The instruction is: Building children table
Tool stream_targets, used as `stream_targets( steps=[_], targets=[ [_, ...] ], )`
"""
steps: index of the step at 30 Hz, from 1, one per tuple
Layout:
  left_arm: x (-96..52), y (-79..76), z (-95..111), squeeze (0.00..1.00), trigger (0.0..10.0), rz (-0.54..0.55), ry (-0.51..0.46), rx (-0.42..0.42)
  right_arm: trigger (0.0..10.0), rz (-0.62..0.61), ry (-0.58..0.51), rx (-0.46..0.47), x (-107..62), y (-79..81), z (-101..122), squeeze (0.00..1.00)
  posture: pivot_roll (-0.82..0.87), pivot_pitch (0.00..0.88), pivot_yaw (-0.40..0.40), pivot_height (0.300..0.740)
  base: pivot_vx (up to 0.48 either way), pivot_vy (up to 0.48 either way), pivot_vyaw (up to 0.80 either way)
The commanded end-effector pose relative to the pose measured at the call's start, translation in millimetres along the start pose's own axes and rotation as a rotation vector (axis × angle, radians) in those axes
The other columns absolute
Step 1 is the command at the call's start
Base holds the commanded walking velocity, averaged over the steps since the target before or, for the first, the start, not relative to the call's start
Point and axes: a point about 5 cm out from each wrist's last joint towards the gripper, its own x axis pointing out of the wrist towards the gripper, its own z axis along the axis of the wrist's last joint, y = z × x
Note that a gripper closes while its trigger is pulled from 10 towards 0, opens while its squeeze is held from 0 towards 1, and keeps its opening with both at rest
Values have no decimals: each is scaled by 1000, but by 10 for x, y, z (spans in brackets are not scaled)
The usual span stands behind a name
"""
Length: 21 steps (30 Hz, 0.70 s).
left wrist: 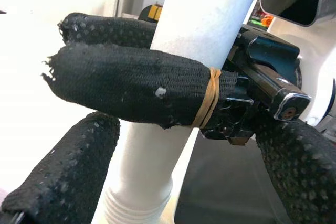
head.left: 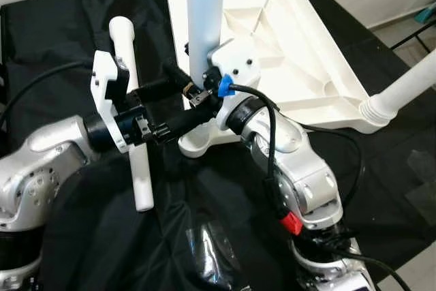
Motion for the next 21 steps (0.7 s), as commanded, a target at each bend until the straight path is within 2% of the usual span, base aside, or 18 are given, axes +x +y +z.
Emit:
stream_targets(
  steps=[1, 5, 8, 11, 13, 14, 15, 16, 17, 19, 20, 21],
  targets=[
    [80, -143, 700, 0, 10000, -159, -295, 169, 10000, 44, 274, 62, -48, 161, -584, 0, 24, 305, -47, 740, 0, 0, 0],
    [96, -100, 747, 0, 10000, -161, -287, 191, 10000, 55, 228, 102, -28, 185, -547, 0, 27, 300, -40, 740, 0, 0, 0],
    [71, -5, 720, 0, 10000, -82, -268, 212, 10000, 51, 116, 136, 9, 47, -397, 0, 23, 288, -37, 740, 0, 0, 0],
    [58, 45, 686, 0, 10000, -29, -255, 219, 10000, 45, 80, 123, 9, -36, -343, 0, 24, 287, -37, 740, 0, 0, 0],
    [-4, 179, 583, 0, 10000, 105, -228, 223, 10000, 10, 48, 79, -13, -250, -280, 0, 21, 277, -38, 740, 0, 0, 0],
    [-4, 179, 583, 0, 10000, 105, -228, 223, 10000, 10, 48, 79, -13, -250, -280, 0, 21, 277, -38, 740, 0, 0, 0],
    [-54, 248, 527, 0, 10000, 183, -211, 221, 10000, -18, 57, 42, -41, -361, -279, 0, 18, 273, -39, 740, 0, 0, 0],
    [-54, 248, 527, 0, 10000, 183, -211, 221, 10000, -18, 57, 42, -41, -361, -279, 0, 18, 273, -39, 740, 0, 0, 0],
    [-239, 388, 347, 0, 10000, 353, -163, 181, 10000, -34, 85, -3, -147, -511, -321, 0, 13, 255, -36, 740, 0, 0, 0],
    [-239, 388, 347, 0, 10000, 353, -163, 181, 10000, -34, 85, -3, -147, -511, -321, 0, 13, 255, -36, 740, 0, 0, 0],
    [-306, 427, 287, 0, 10000, 401, -149, 164, 10000, -34, 94, -15, -183, -541, -339, 0, 13, 255, -36, 740, 0, 0, 0],
    [-306, 427, 287, 0, 10000, 401, -149, 164, 10000, -34, 94, -15, -183, -541, -339, 0, 13, 255, -36, 740, 0, 0, 0]
  ],
)
